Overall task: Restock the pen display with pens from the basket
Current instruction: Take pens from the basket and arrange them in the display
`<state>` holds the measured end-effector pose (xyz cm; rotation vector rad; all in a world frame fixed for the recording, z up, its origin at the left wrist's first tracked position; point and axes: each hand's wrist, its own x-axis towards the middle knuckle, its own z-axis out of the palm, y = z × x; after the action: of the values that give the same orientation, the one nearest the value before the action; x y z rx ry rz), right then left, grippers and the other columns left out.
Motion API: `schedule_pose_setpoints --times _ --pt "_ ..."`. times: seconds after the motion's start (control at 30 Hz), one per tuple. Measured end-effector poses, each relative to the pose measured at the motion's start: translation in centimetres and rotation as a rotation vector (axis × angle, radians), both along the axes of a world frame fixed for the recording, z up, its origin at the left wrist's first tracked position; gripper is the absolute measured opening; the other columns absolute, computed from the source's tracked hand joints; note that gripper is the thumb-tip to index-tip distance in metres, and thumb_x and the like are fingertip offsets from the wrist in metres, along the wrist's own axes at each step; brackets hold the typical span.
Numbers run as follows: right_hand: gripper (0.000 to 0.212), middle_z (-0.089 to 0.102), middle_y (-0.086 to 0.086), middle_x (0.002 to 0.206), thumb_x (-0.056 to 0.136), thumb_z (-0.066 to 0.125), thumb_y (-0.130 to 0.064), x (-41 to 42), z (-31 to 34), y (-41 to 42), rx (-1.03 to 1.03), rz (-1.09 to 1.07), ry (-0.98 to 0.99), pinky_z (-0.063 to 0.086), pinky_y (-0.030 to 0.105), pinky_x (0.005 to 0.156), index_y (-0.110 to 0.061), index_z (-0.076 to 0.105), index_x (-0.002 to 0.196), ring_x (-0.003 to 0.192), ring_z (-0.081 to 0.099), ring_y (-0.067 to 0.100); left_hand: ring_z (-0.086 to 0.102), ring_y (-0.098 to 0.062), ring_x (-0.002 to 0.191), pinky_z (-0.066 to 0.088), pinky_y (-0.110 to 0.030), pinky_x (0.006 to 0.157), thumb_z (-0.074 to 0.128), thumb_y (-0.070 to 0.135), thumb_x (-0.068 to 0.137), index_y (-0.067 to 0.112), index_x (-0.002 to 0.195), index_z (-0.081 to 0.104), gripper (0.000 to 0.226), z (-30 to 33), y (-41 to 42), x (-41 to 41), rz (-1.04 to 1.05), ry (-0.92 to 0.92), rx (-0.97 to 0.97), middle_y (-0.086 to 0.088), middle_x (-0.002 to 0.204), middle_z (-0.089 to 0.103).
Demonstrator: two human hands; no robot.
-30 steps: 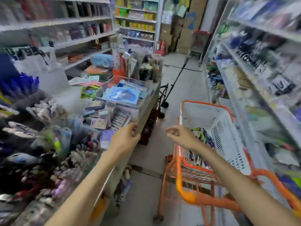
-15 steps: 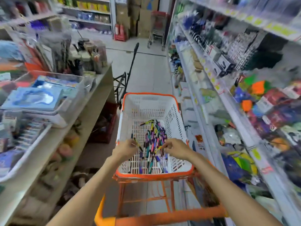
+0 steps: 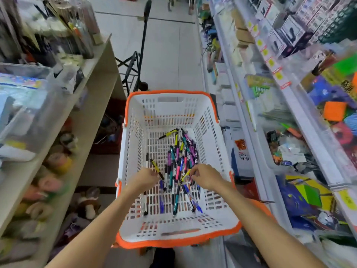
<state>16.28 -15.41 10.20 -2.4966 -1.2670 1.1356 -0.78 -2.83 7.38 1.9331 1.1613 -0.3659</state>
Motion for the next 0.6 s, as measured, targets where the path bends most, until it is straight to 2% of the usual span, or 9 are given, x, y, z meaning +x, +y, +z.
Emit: schedule_pose_setpoints --times 0.1,0.2,0.27,0.33,0.37,0.4,0.47,0.53,0.6 --pt "0.032 0.057 0.003 0.099 0.095 0.050 -0.016 1.3 -3.9 2.0 -0.017 -0.066 0.001 0.042 0.029 0.070 -0.012 0.055 0.127 0.079 0.052 0.018 0.048 -0.008 0.061 0.043 -0.017 0.056 0.046 0.017 0.098 0.001 0.089 0.059 0.022 -4.3 2.0 2.1 0.055 0.084 -0.053 -0.002 0.073 0.054" --pt "0.039 0.060 0.010 0.107 0.094 0.050 -0.012 1.8 -6.6 3.3 -0.009 -0.136 0.011 0.043 0.028 0.068 -0.005 0.047 0.133 0.077 0.051 0.017 0.044 -0.006 0.059 0.038 -0.014 0.049 0.044 0.016 0.098 0.012 0.070 0.047 0.029 -7.3 2.7 3.5 0.108 0.111 -0.093 0.001 0.068 0.047" --pt "0.041 0.060 0.012 0.106 0.093 0.050 -0.008 2.0 -8.8 3.7 -0.014 -0.256 0.084 0.043 0.024 0.061 -0.002 0.044 0.133 0.071 0.050 0.013 0.043 -0.006 0.057 0.039 -0.012 0.047 0.043 0.020 0.100 0.017 0.071 0.044 0.030 -9.4 2.7 4.3 0.121 0.114 -0.135 0.002 0.070 0.048" --pt "0.032 0.057 0.010 0.094 0.089 0.052 -0.007 1.8 -11.2 3.9 -0.045 -0.461 0.181 0.044 0.023 0.054 -0.001 0.049 0.120 0.070 0.054 0.013 0.041 -0.006 0.054 0.044 -0.017 0.048 0.043 0.026 0.101 0.013 0.088 0.051 0.019 -11.4 2.3 4.9 0.169 0.107 -0.171 -0.001 0.077 0.054" --pt "0.029 0.056 0.011 0.097 0.088 0.054 -0.011 1.6 -12.3 4.0 -0.047 -0.548 0.187 0.050 0.027 0.061 -0.001 0.049 0.115 0.081 0.060 0.021 0.041 -0.006 0.052 0.042 -0.019 0.046 0.044 0.029 0.100 0.012 0.101 0.052 0.019 -12.1 2.1 5.2 0.198 0.097 -0.165 -0.002 0.079 0.056" --pt "0.036 0.055 0.013 0.111 0.088 0.056 -0.019 1.4 -13.7 4.2 -0.055 -0.625 0.175 0.054 0.036 0.079 -0.002 0.046 0.118 0.103 0.059 0.030 0.040 -0.007 0.050 0.039 -0.019 0.043 0.045 0.032 0.100 0.011 0.106 0.051 0.023 -13.0 2.0 5.5 0.239 0.095 -0.144 -0.003 0.078 0.057" --pt "0.069 0.029 0.020 0.148 0.094 0.053 -0.035 0.4 -15.0 4.3 -0.088 -0.670 0.095 0.035 0.044 0.108 0.002 0.023 0.144 0.135 0.033 0.035 0.043 -0.011 0.048 0.037 -0.022 0.042 0.047 0.041 0.097 0.010 0.100 0.049 0.032 -13.8 1.7 5.9 0.312 0.126 -0.063 -0.002 0.071 0.053" --pt "0.083 0.013 0.018 0.154 0.094 0.052 -0.042 -0.4 -15.5 4.5 -0.060 -0.651 -0.007 0.035 0.037 0.105 0.000 0.008 0.150 0.138 0.028 0.032 0.048 -0.013 0.050 0.039 -0.025 0.042 0.048 0.044 0.096 0.011 0.097 0.048 0.033 -14.5 1.9 6.2 0.362 0.134 0.018 -0.001 0.070 0.052" --pt "0.085 0.015 0.015 0.154 0.093 0.053 -0.045 -0.8 -16.1 5.0 -0.016 -0.612 -0.113 0.041 0.031 0.096 -0.004 0.007 0.151 0.133 0.036 0.027 0.056 -0.015 0.060 0.050 -0.029 0.053 0.054 0.037 0.095 0.011 0.101 0.049 0.027 -15.2 2.4 6.5 0.378 0.103 0.047 -0.001 0.077 0.057"
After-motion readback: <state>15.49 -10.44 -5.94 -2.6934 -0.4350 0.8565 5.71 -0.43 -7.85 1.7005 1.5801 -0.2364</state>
